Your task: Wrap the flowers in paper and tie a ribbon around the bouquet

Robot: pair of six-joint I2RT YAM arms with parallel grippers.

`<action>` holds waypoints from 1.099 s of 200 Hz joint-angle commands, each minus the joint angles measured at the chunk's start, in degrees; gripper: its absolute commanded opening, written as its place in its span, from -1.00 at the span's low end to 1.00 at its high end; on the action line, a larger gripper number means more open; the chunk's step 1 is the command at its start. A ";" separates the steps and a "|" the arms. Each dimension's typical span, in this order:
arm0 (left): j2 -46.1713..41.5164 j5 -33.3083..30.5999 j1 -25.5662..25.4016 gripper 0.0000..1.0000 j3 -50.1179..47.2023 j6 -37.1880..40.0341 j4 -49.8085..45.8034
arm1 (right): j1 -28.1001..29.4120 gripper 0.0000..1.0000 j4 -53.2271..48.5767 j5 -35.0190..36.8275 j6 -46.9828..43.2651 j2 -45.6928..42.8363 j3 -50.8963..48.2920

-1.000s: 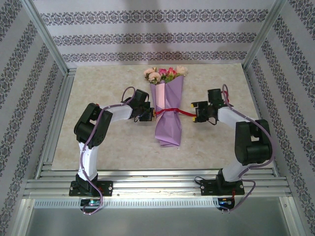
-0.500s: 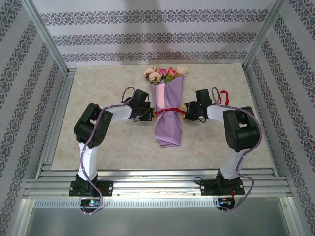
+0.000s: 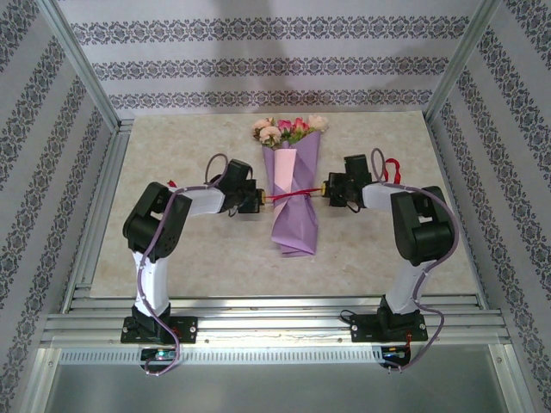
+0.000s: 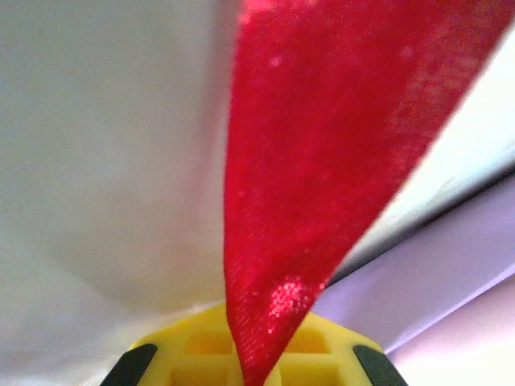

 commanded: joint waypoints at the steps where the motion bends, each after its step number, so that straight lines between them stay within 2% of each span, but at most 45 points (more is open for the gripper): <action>1: -4.36 -3.81 4.00 -1.00 -4.73 1.24 7.47 | -4.77 -1.00 4.37 -1.21 -3.71 -1.30 -3.51; 21: -6.03 -4.75 6.51 -1.00 -10.00 -1.39 13.69 | -8.65 -1.00 12.73 -1.45 -2.06 -1.56 -9.40; 52: -8.49 -5.06 10.32 -1.00 -15.05 -2.29 17.62 | -12.96 -1.00 15.61 -2.35 -3.42 -2.24 -11.80; 83: -8.20 -3.98 10.43 -1.00 -14.13 -0.89 18.00 | -11.81 -1.00 16.87 -3.21 -2.83 -1.84 -10.39; 102: -7.46 -4.87 9.95 -1.00 -14.68 -3.27 21.77 | -11.19 -1.00 17.87 -1.52 -1.45 -2.31 -11.28; 161: -13.08 -5.52 15.56 -1.00 -19.27 -3.03 22.10 | -18.84 -1.00 19.72 -1.67 -2.41 -5.70 -14.55; 220: -13.94 -5.48 15.88 -1.00 -20.04 -3.43 23.28 | -17.92 -1.00 24.15 -2.10 -0.59 -5.49 -13.82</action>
